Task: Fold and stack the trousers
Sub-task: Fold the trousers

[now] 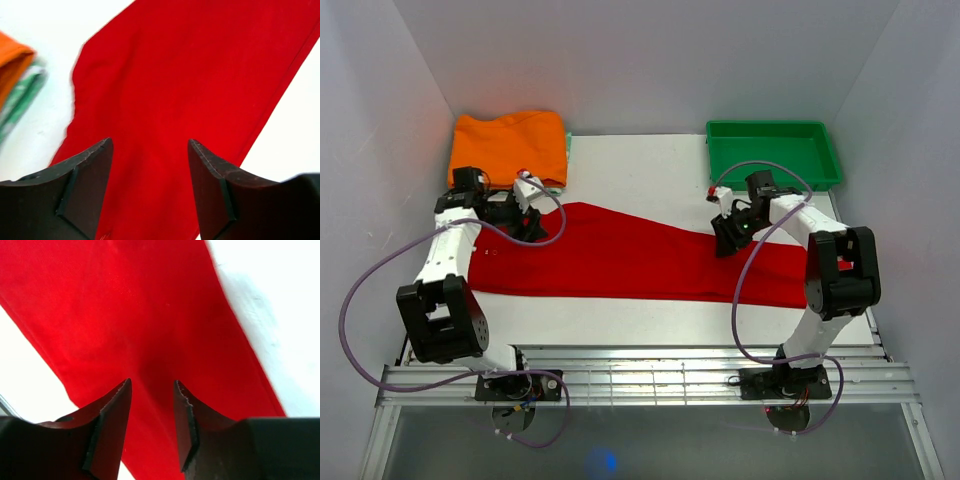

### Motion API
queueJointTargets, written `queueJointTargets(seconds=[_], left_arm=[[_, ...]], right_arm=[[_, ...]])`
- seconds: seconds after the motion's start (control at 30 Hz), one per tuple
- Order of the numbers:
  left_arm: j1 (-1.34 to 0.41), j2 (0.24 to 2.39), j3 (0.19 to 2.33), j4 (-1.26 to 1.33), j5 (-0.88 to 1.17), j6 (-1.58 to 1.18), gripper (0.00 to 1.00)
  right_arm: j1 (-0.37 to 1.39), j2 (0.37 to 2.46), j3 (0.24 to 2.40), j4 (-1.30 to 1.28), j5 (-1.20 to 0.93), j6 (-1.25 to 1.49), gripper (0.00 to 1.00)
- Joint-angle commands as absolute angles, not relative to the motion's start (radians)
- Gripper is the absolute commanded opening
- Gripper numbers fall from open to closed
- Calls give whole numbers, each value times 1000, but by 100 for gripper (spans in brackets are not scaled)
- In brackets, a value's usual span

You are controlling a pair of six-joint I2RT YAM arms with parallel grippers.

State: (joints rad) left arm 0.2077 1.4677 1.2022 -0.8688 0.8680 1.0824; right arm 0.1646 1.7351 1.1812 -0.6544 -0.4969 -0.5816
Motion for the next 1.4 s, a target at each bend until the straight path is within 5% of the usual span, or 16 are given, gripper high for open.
queueJointTargets(seconds=[0.0, 0.3, 0.53, 0.97, 1.37], left_arm=[[129, 1573, 1144, -695, 815, 844, 68], [98, 1644, 836, -686, 536, 1180, 54], [207, 1644, 744, -690, 433, 1342, 53], [221, 1620, 790, -752, 515, 1321, 57], [222, 1608, 778, -753, 495, 1344, 59]], right_arm=[[184, 1798, 1144, -632, -454, -571, 43], [158, 1737, 933, -626, -256, -756, 37], [121, 1551, 864, -687, -279, -772, 45], [-565, 1465, 973, -930, -198, -934, 45], [-830, 1568, 951, -873, -150, -977, 46]])
